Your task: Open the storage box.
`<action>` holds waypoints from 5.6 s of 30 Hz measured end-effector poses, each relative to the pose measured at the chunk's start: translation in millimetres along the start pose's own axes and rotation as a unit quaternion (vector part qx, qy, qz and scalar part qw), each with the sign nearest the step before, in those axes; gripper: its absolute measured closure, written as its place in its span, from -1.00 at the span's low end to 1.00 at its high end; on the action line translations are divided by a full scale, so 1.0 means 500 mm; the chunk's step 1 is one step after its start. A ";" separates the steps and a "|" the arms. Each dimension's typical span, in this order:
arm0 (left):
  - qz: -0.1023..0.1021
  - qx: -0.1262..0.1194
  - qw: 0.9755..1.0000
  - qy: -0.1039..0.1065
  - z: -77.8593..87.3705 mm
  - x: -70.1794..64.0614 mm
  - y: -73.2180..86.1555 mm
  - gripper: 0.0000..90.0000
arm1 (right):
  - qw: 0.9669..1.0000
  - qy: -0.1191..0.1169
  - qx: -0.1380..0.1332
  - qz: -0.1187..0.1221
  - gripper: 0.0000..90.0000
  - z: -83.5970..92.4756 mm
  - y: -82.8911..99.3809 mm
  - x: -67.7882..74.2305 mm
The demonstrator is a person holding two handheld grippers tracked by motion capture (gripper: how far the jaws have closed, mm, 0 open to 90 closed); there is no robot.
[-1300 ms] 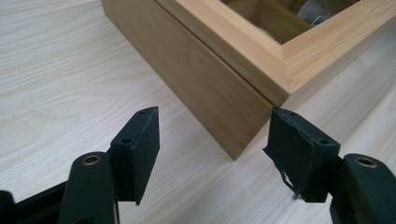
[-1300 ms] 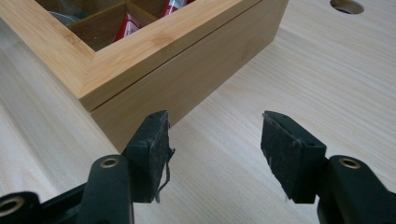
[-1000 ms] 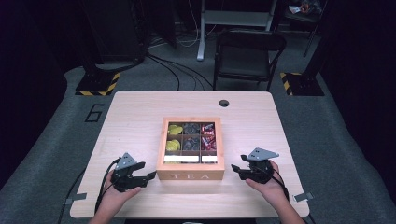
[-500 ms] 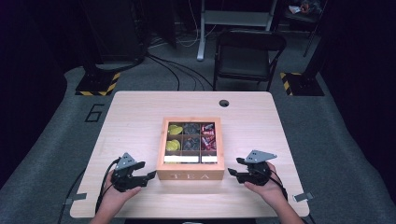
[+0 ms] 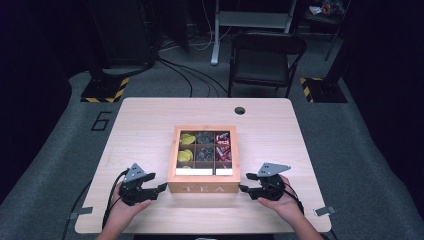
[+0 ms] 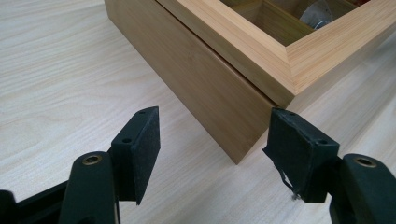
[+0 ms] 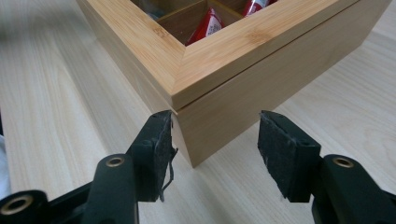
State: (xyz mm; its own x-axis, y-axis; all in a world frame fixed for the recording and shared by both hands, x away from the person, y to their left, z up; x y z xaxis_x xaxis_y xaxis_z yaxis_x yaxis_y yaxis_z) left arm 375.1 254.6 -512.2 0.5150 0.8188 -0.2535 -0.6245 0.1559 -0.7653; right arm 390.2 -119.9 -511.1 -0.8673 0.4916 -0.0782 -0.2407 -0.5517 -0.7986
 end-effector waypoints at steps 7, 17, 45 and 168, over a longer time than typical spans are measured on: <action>0.003 -0.002 1.000 -0.001 0.000 -0.002 0.000 -0.23 | 1.000 -0.009 -0.004 -0.005 0.01 -0.005 -0.004 0.002; 0.003 -0.007 1.000 0.000 0.001 -0.003 -0.004 -0.23 | 1.000 0.001 -0.017 -0.007 0.03 0.000 -0.011 0.003; -0.029 -0.027 0.999 0.023 0.007 -0.039 -0.065 -0.26 | 0.998 0.015 -0.053 0.024 0.07 0.022 -0.072 0.007; -0.036 -0.089 0.992 0.085 -0.008 -0.005 -0.415 -0.05 | 0.995 0.062 -0.082 0.006 0.12 -0.052 -0.260 -0.248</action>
State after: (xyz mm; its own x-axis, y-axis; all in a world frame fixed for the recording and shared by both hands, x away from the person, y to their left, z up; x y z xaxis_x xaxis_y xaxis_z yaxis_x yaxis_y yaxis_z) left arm 505.6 217.9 -354.9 0.6559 0.7012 -0.2795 -0.4773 0.0986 -0.8732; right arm 540.2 -92.0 -413.2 -0.8069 0.5704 -0.1535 -0.1475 -0.4461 -0.8828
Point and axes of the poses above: each handheld gripper's, and its own axes: z roughly backward along the jaws, y roughly out of its underside, x roughly to its left, the point moved 5 cm from there along -z, roughly forward along the jaws, and after that the axes turned 11 degrees about z, right-handed, at the moved point
